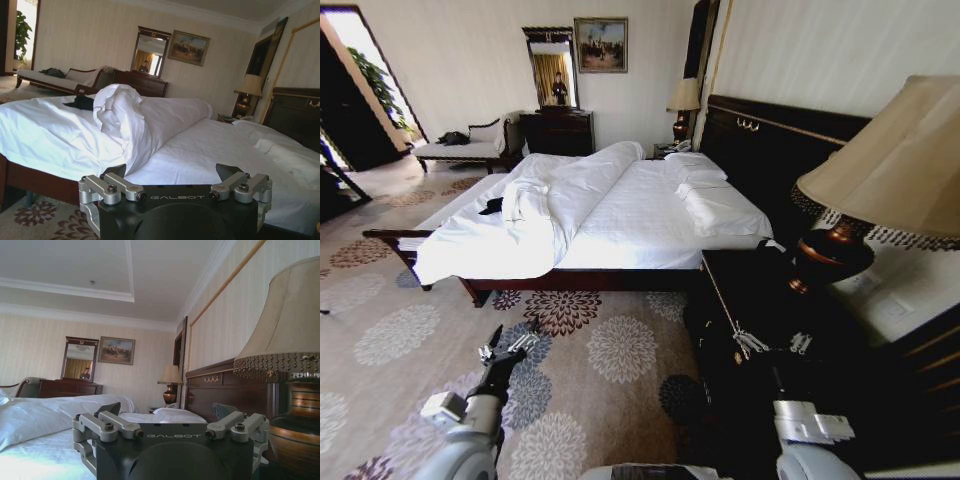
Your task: Fold the clothes on the bed.
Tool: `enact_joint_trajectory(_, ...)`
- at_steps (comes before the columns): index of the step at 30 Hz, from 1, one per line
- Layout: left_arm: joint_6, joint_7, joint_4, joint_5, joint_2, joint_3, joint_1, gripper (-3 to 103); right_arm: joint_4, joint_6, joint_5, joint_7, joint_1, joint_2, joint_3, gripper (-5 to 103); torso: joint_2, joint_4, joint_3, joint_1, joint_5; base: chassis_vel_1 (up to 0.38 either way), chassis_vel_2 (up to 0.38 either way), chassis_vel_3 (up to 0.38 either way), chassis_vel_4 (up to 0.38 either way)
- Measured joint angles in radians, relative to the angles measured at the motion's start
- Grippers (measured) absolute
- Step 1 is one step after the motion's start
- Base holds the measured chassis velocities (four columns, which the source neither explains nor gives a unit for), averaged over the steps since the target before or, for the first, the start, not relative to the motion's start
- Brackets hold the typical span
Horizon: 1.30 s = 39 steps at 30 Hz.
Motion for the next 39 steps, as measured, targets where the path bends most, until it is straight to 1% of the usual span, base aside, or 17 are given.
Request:
enact_joint_trajectory(2, -0.01, 0.017, -0.002, 0.025, 0.01, 0.002, 0.01, 100, -0.002, 0.007, -0.011, -0.008, 0.0, 0.006, -0.004, 100, 0.0, 0.0, 0.0, 0.0, 0.0, 0.0, 0.0, 0.0, 0.0)
enact_joint_trajectory(3, -0.035, 0.038, -0.003, 0.035, 0.02, 0.006, 0.016, 100, -0.003, 0.012, -0.016, -0.017, 0.0, 0.009, -0.008, 100, 0.0, 0.0001, 0.0, 0.0, 0.0, 0.0, 0.0, 0.0, 0.0)
enact_joint_trajectory(4, -0.035, 0.038, -0.003, 0.035, 0.02, 0.006, 0.016, 100, -0.003, 0.012, -0.016, -0.017, 0.0, 0.009, -0.008, 100, 0.0, 0.0001, 0.0, 0.0, 0.0, 0.0, 0.0, 0.0, 0.0)
enact_joint_trajectory(5, -0.06, 0.059, -0.006, 0.037, 0.029, 0.008, 0.02, 100, -0.003, 0.015, -0.018, -0.023, 0.0, 0.012, -0.011, 100, 0.0, 0.0, 0.0, 0.0, 0.0, 0.0, 0.0, 0.0, 0.0)
enact_joint_trajectory(8, -0.106, 0.121, -0.012, 0.012, 0.044, 0.004, 0.02, 100, -0.004, 0.025, -0.021, -0.054, -0.004, 0.015, -0.019, 100, 0.0, 0.0, 0.0, 0.0, 0.0, 0.0, 0.0, 0.0, 0.0)
enact_joint_trajectory(9, -0.106, 0.121, -0.012, 0.012, 0.044, 0.004, 0.02, 100, -0.004, 0.025, -0.021, -0.054, -0.004, 0.015, -0.019, 100, 0.0, 0.0, 0.0, 0.0, 0.0, 0.0, 0.0, 0.0, 0.0)
enact_joint_trajectory(12, -0.124, 0.147, -0.013, 0.001, 0.051, -0.004, 0.018, 100, -0.004, 0.029, -0.021, -0.069, -0.008, 0.014, -0.02, 100, 0.0, 0.0, 0.0, 0.0, 0.0, 0.0, 0.0, 0.0, 0.0)
enact_joint_trajectory(18, -0.138, 0.16, -0.027, -0.009, 0.052, -0.021, 0.018, 100, -0.004, 0.031, -0.024, -0.071, -0.014, 0.017, -0.023, 100, 0.0, 0.0, 0.0, 0.0, 0.0, -0.007, 0.009, 0.009, -0.008)
enact_joint_trajectory(24, -0.142, 0.159, -0.036, -0.023, 0.049, -0.044, 0.021, 100, -0.01, 0.035, -0.032, -0.072, -0.014, 0.023, -0.029, 100, 0.0, 0.0, 0.0, 0.0, 0.0, -0.1, 0.091, 0.094, -0.098)
enact_joint_trajectory(34, -0.141, 0.141, -0.032, -0.02, 0.039, -0.061, 0.022, 100, -0.019, 0.042, -0.036, -0.072, -0.006, 0.026, -0.035, 100, 0.0, 0.0001, 0.0, 0.0, 0.0002, -0.178, 0.198, 0.193, -0.186)
enact_joint_trajectory(39, -0.141, 0.139, -0.025, -0.008, 0.029, -0.053, 0.02, 100, -0.03, 0.046, -0.035, -0.071, 0.004, 0.021, -0.035, 100, 0.0, 0.0001, 0.0, 0.0, 0.0, -0.226, 0.228, 0.216, -0.216)
